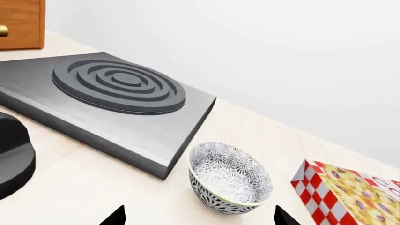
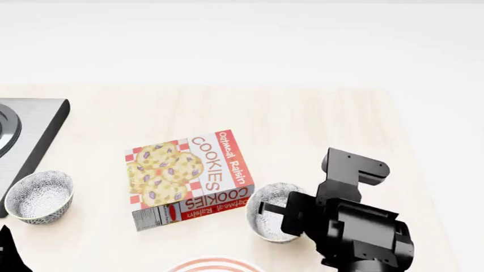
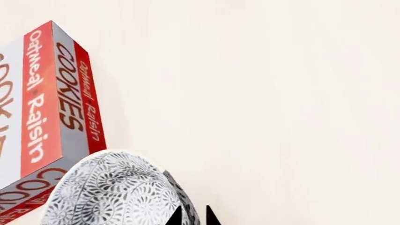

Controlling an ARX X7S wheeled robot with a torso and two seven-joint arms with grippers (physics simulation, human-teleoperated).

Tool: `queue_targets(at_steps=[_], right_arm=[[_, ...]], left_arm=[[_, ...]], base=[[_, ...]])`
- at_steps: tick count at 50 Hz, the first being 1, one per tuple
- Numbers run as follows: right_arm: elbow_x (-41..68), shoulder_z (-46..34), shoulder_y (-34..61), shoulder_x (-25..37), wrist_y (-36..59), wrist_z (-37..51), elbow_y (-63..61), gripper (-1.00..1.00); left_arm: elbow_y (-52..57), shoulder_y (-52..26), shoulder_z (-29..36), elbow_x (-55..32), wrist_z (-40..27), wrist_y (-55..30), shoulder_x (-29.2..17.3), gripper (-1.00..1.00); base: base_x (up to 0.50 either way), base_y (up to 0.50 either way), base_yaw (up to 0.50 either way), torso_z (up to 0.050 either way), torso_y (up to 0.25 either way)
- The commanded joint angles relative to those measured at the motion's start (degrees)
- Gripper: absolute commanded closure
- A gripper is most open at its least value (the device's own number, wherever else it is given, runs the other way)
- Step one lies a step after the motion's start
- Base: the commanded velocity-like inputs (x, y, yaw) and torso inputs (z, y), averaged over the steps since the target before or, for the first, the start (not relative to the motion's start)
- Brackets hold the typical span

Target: Pick the akita bowl next to the plate and place it on the plate.

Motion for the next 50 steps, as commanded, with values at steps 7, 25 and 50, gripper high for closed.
queue_targets(at_steps=[7,25,50], right_arm=[[0.3,-2.9,-13.5,-2.0,17.2,-2.7,-41.3,1.00],[1.9,-7.4,-20.2,-1.1,33.6,-0.3,-71.3,1.00],[21.2,-5.0,-21.6,-0.9,51.6,5.2,-85.8,1.00]], left_arm=[[-0.2,0.0,0.3,-0.1,-0.1,0.3,-0.1,-1.00],[0.6,0.2,0.5,-0.5,-0.7,-0.2,-0.4,-1.00],[0.2,0.2,0.8,-0.6,-0.8,0.3,-0.6,-1.00]], base=[[0.00,0.00,0.00,0.000,0.000],[0.00,0.00,0.00,0.000,0.000],[0.00,0.00,0.00,0.000,0.000]])
